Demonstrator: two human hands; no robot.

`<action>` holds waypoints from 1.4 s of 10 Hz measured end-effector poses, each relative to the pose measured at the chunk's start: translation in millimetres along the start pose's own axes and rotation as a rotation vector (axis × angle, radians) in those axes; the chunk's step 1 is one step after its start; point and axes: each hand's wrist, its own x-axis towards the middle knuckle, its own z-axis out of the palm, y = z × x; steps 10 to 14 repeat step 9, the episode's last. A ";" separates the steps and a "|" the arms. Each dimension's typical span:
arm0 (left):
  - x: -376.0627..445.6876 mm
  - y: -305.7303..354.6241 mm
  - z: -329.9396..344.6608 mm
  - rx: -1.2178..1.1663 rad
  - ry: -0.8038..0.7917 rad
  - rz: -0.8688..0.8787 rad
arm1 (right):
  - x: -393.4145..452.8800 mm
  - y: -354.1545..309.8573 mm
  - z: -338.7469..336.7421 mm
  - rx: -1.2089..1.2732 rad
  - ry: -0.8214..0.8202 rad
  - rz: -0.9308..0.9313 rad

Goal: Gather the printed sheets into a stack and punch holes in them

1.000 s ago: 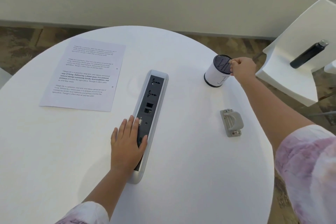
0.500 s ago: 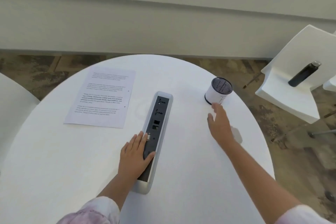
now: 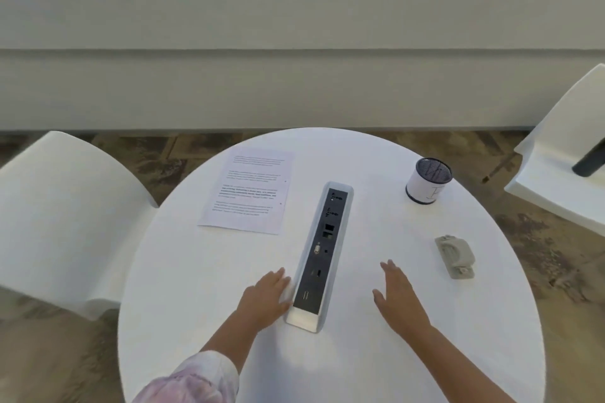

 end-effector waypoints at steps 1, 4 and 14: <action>-14.4 0.1 17.3 0.022 0.042 -0.054 | -9.3 -1.3 9.0 -0.083 -0.073 0.001; -34.0 18.4 39.3 0.026 0.065 -0.078 | -45.1 1.4 33.5 -0.248 -0.255 0.042; -35.4 30.7 52.1 0.080 0.408 -0.048 | -36.7 10.4 41.5 -0.330 0.027 -0.139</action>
